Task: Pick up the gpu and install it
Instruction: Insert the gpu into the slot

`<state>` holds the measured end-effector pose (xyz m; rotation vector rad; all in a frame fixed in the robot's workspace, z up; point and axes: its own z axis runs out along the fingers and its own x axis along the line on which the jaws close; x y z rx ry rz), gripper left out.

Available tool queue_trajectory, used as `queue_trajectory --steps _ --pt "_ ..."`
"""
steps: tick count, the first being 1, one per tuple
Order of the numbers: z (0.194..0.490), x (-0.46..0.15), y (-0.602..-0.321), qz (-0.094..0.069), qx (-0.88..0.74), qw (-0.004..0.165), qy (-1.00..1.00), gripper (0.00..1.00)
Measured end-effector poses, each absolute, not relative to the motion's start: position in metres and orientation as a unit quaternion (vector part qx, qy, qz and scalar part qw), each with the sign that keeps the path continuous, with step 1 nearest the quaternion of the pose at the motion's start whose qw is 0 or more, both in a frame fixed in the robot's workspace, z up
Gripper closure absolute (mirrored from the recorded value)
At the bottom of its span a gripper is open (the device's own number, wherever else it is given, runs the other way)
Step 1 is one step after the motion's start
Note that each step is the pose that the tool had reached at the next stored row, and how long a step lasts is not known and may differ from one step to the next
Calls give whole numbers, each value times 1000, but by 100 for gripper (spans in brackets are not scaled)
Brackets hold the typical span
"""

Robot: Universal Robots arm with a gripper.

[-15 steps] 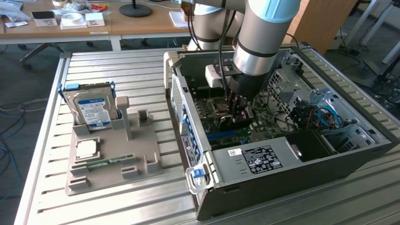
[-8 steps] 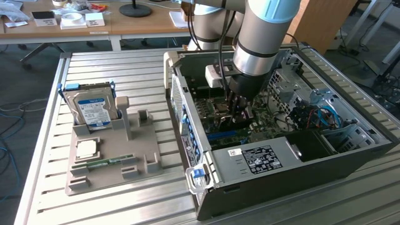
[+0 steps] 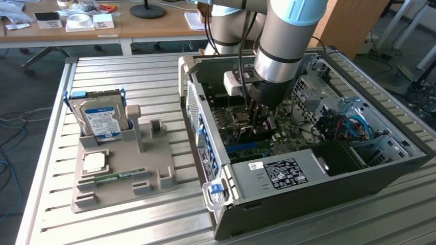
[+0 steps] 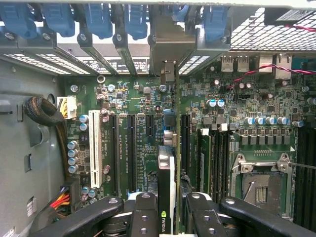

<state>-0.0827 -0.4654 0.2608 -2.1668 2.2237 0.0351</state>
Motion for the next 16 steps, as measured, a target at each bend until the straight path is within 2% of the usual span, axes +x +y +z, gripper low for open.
queue_trajectory --steps 16 --pt "258 -82 -465 11 -698 18 716 73"
